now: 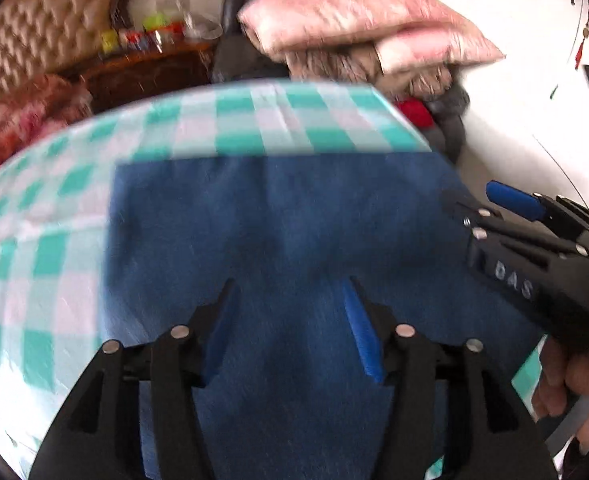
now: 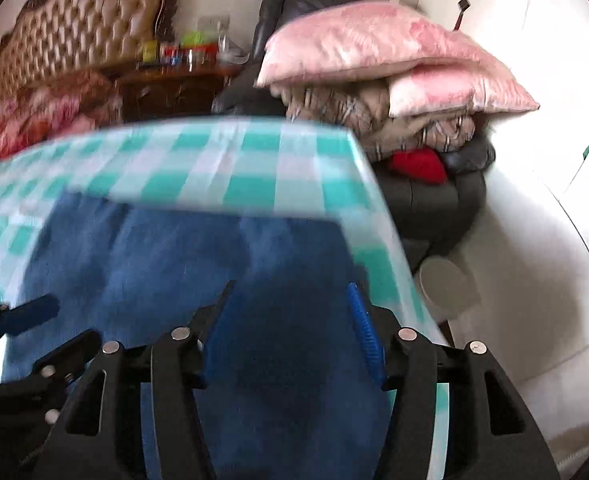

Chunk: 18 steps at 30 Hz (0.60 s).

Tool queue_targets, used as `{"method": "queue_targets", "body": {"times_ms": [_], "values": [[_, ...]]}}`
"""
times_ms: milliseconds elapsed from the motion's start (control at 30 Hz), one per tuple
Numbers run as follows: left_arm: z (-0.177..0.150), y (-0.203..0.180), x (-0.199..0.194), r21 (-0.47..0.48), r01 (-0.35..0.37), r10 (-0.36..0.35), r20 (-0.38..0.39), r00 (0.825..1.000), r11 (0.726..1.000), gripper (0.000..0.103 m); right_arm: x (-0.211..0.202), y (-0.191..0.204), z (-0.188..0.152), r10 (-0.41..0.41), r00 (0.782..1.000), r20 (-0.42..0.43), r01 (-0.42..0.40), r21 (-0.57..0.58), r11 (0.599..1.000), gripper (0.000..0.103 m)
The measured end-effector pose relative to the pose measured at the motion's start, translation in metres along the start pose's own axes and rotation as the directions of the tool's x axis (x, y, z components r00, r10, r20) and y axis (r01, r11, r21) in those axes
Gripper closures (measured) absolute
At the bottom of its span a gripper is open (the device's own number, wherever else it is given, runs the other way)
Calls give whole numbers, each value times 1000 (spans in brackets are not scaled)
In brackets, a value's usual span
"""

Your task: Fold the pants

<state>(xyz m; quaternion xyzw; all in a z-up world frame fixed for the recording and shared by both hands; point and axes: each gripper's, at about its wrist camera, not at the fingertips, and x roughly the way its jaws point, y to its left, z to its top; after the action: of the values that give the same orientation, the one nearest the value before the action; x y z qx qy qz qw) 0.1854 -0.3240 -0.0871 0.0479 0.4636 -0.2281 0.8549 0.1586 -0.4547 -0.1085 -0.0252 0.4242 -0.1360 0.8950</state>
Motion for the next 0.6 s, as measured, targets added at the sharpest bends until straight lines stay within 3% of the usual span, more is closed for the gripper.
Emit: {"method": "queue_targets", "body": {"times_ms": [33,133,200,267,333,500,600], "values": [[-4,-3,8,23,-17,18,-34,999,1000,40,5,2,-5,-9,1000,-26,9,0,1000,50],[-11,-10,5,57,-45,46,-17,999,997,32,14,2,-17,-11,999,-49,11,7,1000,50],[-14,-12,-10,65,-59,58,21,998,996,25,5,0,-20,-24,999,-37,24,15,1000,50],[-19,-11,-28,51,-113,109,71,991,992,10,-4,-2,-24,-31,999,-23,32,30,999,50],[-26,-8,-40,32,-86,83,92,992,996,3,-10,-3,-30,-27,999,-23,28,48,998,50],[-42,-11,-48,83,-66,58,97,994,994,2,-15,-5,-46,-31,999,-44,34,59,998,50],[-51,-9,-47,85,-93,84,105,991,992,2,-17,-6,-55,-39,998,-48,42,62,997,49]]}}
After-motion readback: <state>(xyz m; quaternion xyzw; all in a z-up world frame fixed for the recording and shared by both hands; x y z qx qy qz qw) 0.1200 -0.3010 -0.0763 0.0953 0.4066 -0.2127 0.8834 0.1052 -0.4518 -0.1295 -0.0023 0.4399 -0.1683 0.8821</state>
